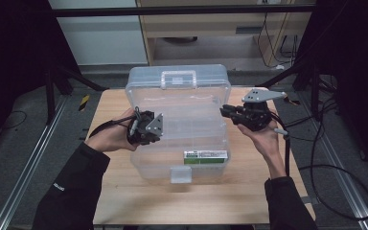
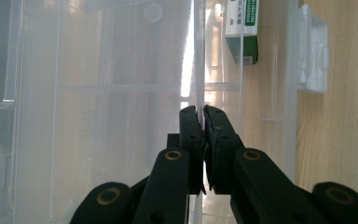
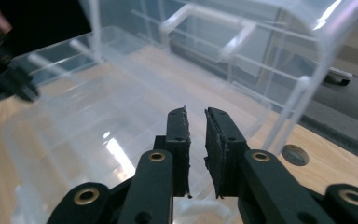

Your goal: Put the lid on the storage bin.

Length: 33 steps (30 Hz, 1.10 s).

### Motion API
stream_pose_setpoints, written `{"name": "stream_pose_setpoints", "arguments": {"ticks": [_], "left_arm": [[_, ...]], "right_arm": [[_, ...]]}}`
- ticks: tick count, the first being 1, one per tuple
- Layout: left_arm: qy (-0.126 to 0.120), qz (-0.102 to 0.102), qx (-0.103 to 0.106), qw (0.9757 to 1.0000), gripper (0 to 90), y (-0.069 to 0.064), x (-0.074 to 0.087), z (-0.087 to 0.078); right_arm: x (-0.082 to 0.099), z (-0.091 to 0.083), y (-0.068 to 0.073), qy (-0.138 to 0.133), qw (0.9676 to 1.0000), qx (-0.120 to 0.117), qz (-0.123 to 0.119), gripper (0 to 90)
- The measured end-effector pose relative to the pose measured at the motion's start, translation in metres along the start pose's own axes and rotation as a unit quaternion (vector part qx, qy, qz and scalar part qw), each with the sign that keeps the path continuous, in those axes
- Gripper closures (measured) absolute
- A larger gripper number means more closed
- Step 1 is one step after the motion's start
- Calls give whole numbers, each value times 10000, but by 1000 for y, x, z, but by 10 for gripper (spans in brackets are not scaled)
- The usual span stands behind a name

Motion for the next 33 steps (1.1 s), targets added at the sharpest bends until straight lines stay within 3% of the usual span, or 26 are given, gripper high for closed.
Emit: {"name": "stream_pose_setpoints", "arguments": {"ticks": [10,17,29,30,33], "left_arm": [[-50,1,2,10000,860,-3,2,0],[-49,3,28,10000,859,-7,3,1],[-145,-42,15,9999,841,-11,5,3],[-105,-214,32,9997,835,-13,6,2],[-293,-317,40,9991,817,-12,8,2]], "right_arm": [[5,23,-27,-17,9982,454,398,885],[9,22,-31,-25,9967,604,550,900],[9,19,-29,24,9967,515,631,900],[10,19,-29,20,9967,516,627,900],[11,18,-28,43,9966,490,660,900]]}}
Point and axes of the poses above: each handheld gripper's, and its own axes: z roughly forward along the jaws, x roughly out of its underside, y roughly to its left, the point moved 3 cm from there along z, roughly forward along the jaws, and after that the axes turned 13 degrees about -y, right-handed, at the moved point
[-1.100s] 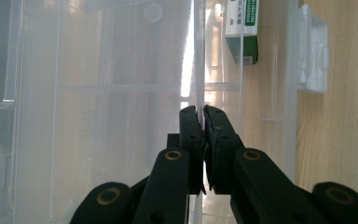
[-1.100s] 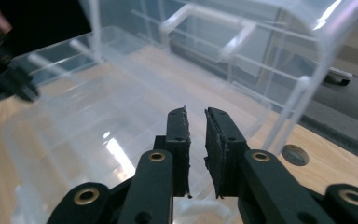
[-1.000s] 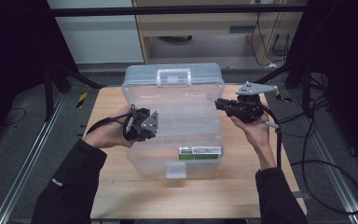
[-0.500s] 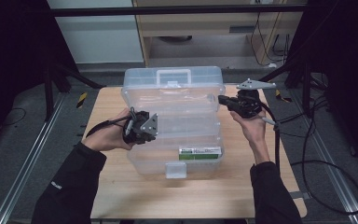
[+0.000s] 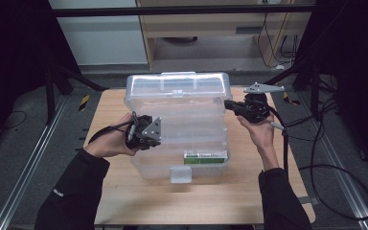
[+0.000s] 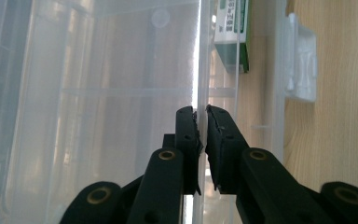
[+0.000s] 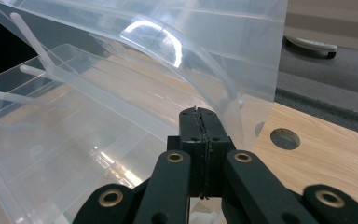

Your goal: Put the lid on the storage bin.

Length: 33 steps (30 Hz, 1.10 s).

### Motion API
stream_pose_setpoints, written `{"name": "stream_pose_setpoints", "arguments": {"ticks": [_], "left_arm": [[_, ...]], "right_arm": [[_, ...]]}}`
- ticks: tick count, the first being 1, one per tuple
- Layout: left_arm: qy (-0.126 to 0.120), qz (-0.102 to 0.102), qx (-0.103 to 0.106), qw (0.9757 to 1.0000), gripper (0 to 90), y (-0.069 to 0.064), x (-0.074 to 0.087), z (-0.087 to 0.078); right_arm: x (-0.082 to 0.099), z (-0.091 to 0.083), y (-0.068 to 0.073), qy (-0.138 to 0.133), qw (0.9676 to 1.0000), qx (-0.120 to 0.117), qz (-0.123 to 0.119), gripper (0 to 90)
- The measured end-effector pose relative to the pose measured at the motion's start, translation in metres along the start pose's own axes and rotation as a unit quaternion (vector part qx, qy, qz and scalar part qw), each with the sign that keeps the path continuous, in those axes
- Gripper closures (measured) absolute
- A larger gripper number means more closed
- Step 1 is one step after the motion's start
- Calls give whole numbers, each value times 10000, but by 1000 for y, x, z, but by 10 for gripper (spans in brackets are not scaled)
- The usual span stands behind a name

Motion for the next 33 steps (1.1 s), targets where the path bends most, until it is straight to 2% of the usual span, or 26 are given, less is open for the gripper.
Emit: {"name": "stream_pose_setpoints", "arguments": {"ticks": [1,3,4,5,17,18,19,20,22,27,33], "left_arm": [[-136,105,-47,9998,804,3,0,1],[-234,42,-53,9997,803,3,1,1],[-215,-155,-27,9996,794,0,3,0],[-223,-205,-26,9995,791,-1,3,0],[-123,-247,21,9996,812,-6,4,1],[-112,-239,25,9996,810,-6,4,2],[-131,-53,53,9999,802,-5,3,3],[-124,15,41,9999,794,-5,2,4],[-49,67,45,10000,757,-7,0,4],[-44,100,33,9999,627,-9,-3,8],[-155,80,-44,9998,515,-9,-6,9]], "right_arm": [[0,0,0,-6,10000,3,0,900],[1,0,0,17,10000,8,-7,900],[0,0,0,4,10000,1,3,900],[0,-1,0,0,10000,-9,5,900],[1,-5,6,0,10000,-99,1,900],[1,-6,7,-19,9999,-131,8,900],[2,-7,9,-16,9998,-174,40,900],[3,-6,10,1,9998,-178,5,900],[6,-6,11,43,9998,-169,-1,900],[9,-5,10,50,9998,-188,31,900],[10,-6,10,78,9998,-199,21,896]]}}
Point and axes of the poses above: each handheld gripper's, and its own axes: z roughly forward along the jaws, x roughly out of its underside, y roughly to its left, the point moved 3 cm from there along z, roughly forward along the jaws, and after that the axes turned 13 degrees about -y, right-handed, at the moved point
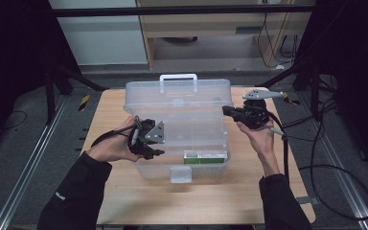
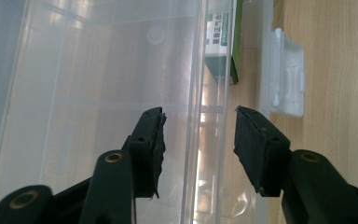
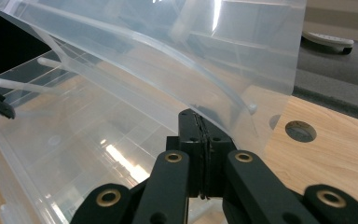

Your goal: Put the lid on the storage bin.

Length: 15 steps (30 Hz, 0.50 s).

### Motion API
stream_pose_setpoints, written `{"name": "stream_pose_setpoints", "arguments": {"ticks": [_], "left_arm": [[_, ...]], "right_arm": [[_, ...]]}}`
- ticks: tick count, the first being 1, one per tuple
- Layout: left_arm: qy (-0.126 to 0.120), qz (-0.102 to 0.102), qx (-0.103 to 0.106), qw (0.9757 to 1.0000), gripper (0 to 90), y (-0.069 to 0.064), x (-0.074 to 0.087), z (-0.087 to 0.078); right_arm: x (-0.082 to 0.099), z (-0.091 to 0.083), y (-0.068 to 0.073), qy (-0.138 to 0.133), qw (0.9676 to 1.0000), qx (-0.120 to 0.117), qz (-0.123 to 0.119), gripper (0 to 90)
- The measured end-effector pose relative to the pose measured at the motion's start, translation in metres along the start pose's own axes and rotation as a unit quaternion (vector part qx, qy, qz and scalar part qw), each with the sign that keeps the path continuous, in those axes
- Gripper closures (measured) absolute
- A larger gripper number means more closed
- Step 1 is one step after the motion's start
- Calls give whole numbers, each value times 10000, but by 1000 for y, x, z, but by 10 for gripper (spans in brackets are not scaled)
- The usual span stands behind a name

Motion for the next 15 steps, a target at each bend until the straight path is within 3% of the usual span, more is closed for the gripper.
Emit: {"name": "stream_pose_setpoints", "arguments": {"ticks": [3,8,15], "left_arm": [[-155,-28,-83,9998,460,0,-2,-2],[-456,-245,-152,9985,405,2,0,-6],[-852,-611,-431,9936,384,7,6,-11]], "right_arm": [[0,-1,0,-10,10000,-5,-1,897],[1,-1,0,-7,10000,-13,5,896],[1,-1,0,11,10000,-13,10,897]]}}
Point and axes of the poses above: each handheld gripper's, and its own axes: z roughly forward along the jaws, x roughly out of its underside, y roughly to its left, the point moved 3 cm from there along z, roughly forward along the jaws, and after that the axes turned 13 degrees about -y, right-handed, at the moved point
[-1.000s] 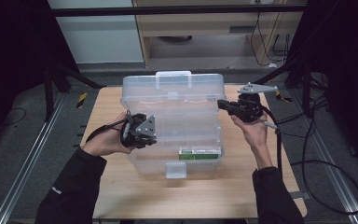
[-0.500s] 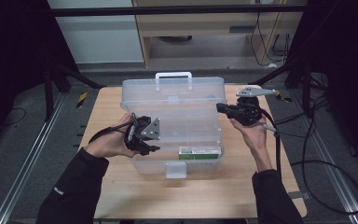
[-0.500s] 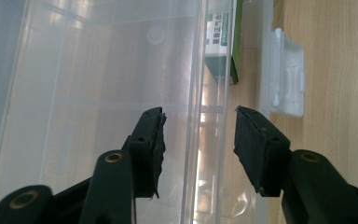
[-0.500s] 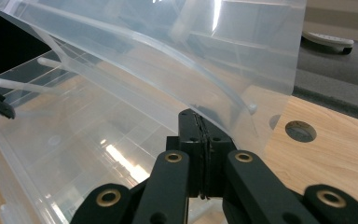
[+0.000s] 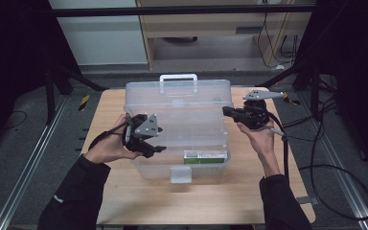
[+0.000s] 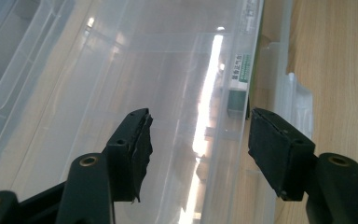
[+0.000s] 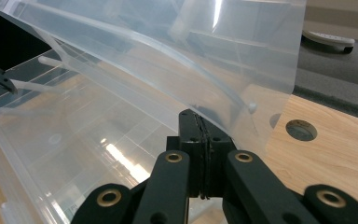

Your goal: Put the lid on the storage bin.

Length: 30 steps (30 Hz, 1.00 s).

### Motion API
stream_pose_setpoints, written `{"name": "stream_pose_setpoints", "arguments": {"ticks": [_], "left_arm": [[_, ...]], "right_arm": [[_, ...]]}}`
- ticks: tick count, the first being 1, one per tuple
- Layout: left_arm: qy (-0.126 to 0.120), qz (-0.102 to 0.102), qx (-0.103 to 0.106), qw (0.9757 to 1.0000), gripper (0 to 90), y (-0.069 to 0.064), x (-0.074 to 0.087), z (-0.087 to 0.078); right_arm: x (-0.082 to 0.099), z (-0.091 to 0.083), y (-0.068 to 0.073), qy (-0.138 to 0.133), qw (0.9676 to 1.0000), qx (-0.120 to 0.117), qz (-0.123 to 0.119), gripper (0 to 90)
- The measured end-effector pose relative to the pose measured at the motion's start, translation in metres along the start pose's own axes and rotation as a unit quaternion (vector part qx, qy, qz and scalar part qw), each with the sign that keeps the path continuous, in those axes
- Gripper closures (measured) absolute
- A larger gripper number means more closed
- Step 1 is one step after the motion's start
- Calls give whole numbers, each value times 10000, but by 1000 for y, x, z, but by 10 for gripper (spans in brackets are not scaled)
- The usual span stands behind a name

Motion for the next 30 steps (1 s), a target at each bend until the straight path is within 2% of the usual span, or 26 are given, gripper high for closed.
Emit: {"name": "stream_pose_setpoints", "arguments": {"ticks": [3,6,10,12,16,20,23,26,30], "left_arm": [[-291,-276,-90,9992,365,2,3,-2],[-575,-533,-200,9967,361,4,8,-5],[-757,-778,-374,9934,360,7,16,-7],[-812,-873,-395,9921,360,7,19,-9],[-830,-949,-406,9912,360,4,24,-9],[-787,-962,-368,9916,367,-1,28,-8],[-846,-990,-387,9907,365,-2,29,-8],[-906,-1060,-459,9892,366,-1,31,-10],[-1038,-1206,-613,9853,368,0,34,-16]], "right_arm": [[0,0,0,0,10000,1,-4,896],[0,0,0,1,10000,11,-4,897],[0,0,0,4,10000,-3,8,898],[0,0,0,-2,10000,-2,3,898],[0,0,0,-9,10000,2,7,897],[0,0,1,-1,10000,11,12,895],[0,-1,1,-13,10000,0,0,894],[0,-2,2,-13,10000,-1,0,893],[0,-3,2,-45,10000,4,-6,894]]}}
Point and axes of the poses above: each handheld gripper's, and its own axes: z roughly forward along the jaws, x roughly out of its underside, y roughly to its left, the point moved 3 cm from there along z, roughly forward along the jaws, and after that the axes turned 13 degrees about -y, right-handed, at the moved point
